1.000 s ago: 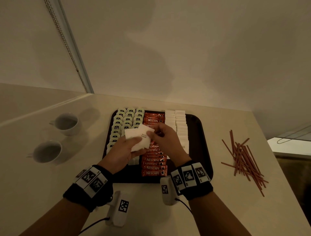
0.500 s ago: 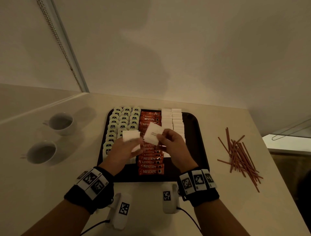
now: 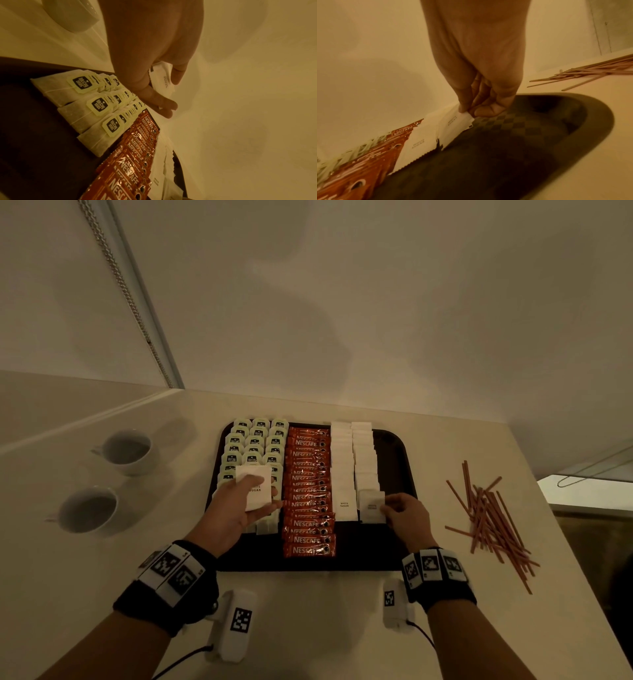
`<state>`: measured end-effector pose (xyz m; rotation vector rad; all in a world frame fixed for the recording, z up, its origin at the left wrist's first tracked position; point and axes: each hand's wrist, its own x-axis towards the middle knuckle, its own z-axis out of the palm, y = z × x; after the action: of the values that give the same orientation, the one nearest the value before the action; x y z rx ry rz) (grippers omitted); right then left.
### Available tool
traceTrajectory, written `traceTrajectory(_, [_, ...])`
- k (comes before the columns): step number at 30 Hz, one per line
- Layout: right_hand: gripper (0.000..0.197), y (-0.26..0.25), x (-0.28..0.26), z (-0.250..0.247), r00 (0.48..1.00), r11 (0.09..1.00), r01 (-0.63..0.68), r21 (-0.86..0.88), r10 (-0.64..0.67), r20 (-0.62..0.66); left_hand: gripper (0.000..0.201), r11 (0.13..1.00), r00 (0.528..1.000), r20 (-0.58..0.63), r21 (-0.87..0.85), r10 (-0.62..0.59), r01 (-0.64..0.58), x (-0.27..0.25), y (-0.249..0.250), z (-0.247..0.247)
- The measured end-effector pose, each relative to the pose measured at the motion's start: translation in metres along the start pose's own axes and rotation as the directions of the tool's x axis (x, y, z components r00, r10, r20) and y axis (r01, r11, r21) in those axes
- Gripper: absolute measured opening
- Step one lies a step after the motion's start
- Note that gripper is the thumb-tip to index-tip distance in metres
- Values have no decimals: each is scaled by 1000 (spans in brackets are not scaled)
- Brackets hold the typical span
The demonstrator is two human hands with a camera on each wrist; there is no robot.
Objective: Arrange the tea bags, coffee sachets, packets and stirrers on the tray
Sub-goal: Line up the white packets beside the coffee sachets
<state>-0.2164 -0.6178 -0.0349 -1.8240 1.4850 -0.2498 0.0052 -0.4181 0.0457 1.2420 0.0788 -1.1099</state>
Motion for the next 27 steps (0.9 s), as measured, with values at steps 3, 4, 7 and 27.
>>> traceTrajectory(3, [15,-2,0,3,999,1000,22,-13,-22,-25,17,999,1000,0,-36,-25,25,-4,2,1])
traceTrajectory(4, [16,-3,0,3,999,999,28,-21,-29,-35,15,998,1000,-1,-53,-31,31,-5,2,1])
traceTrajectory(7, [16,-5,0,4,996,998,43,-55,-47,-72,15,994,999,23,-100,-41,43,-8,4,0])
traceTrajectory(27, [21,-133,-61,23,856,885,263,385,-398,330,12,1000,995,96,15,-28,27,-9,2,20])
